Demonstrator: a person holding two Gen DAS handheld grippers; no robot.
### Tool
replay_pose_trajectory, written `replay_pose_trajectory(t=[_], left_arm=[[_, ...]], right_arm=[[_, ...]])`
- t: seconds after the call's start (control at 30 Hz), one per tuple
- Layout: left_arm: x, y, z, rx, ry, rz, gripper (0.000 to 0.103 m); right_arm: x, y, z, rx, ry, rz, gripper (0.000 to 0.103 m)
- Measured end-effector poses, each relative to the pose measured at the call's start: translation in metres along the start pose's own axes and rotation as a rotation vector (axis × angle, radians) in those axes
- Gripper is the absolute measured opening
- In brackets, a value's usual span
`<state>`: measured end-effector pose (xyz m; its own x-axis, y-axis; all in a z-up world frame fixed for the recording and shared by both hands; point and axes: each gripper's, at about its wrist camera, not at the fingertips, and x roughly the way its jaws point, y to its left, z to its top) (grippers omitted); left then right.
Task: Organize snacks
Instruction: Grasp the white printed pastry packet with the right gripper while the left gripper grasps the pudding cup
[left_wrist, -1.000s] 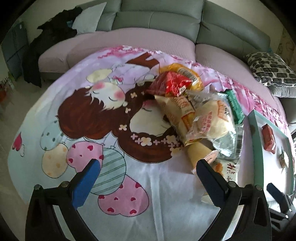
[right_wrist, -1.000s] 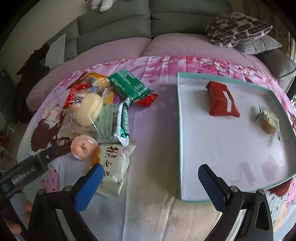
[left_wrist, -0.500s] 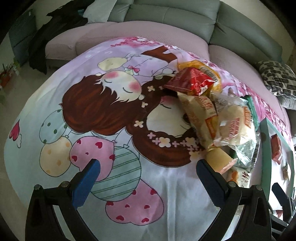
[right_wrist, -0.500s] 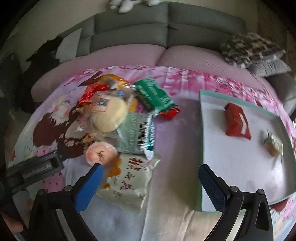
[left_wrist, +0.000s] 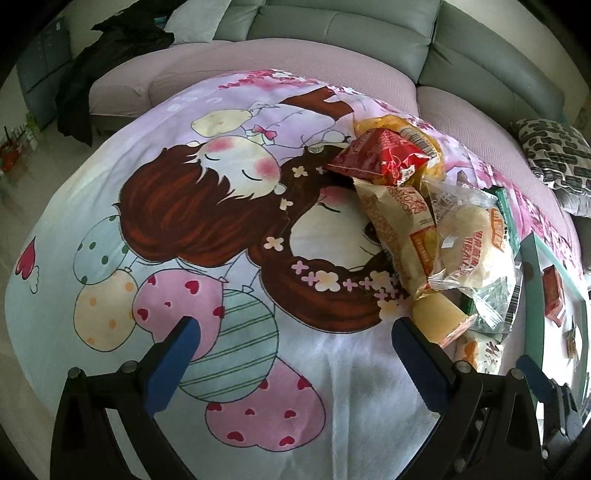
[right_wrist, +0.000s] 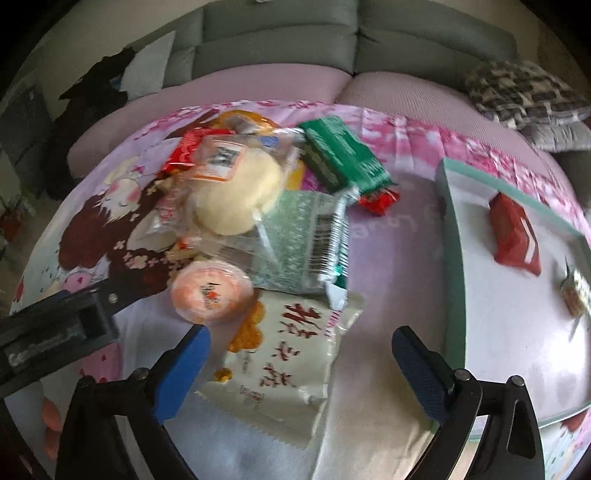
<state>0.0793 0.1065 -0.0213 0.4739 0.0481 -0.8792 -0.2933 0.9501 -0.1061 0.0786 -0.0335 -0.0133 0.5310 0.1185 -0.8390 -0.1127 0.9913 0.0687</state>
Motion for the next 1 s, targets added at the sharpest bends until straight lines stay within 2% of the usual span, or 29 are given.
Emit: replay_pose_trajectory(t=[0.1,0.23,0.4,0.5,0.8,0.87,0.93,1.0], left_arm=[[0.0,-0.006,0.0,0.02,-0.005,-0.014,0.103],[-0.002,-0.017,-0.001,0.067,-0.007,-0.048,0.103],[-0.003,-0.032,-0.003,0.132,0.007,-0.133,0.103],[-0.004,-0.04,-0.004,0.165,0.011,-0.154,0.103],[0.02,-0.065,-0.001,0.212,0.051,-0.183,0.102],[0.025,-0.07,0.001,0.222,0.046,-0.198,0.098],[0.028,-0.076,0.002,0.244,0.033,-0.183,0.097],[0.029,-0.079,0.002,0.258,0.023,-0.178,0.09]], right_arm=[[0.003,-0.009,-0.001,0.046,0.017,0.017,0.096],[0.002,-0.01,-0.003,0.036,0.018,0.007,0.091],[-0.003,-0.016,-0.007,0.042,0.017,0.0,0.076],[-0.003,-0.02,-0.007,0.04,0.022,-0.022,0.066],[-0.005,-0.023,-0.008,0.04,0.026,-0.022,0.063],[-0.005,-0.024,-0.008,0.039,0.027,-0.021,0.063],[-0.005,-0.024,-0.008,0.039,0.027,-0.021,0.063],[-0.005,-0.024,-0.008,0.039,0.026,-0.02,0.063]])
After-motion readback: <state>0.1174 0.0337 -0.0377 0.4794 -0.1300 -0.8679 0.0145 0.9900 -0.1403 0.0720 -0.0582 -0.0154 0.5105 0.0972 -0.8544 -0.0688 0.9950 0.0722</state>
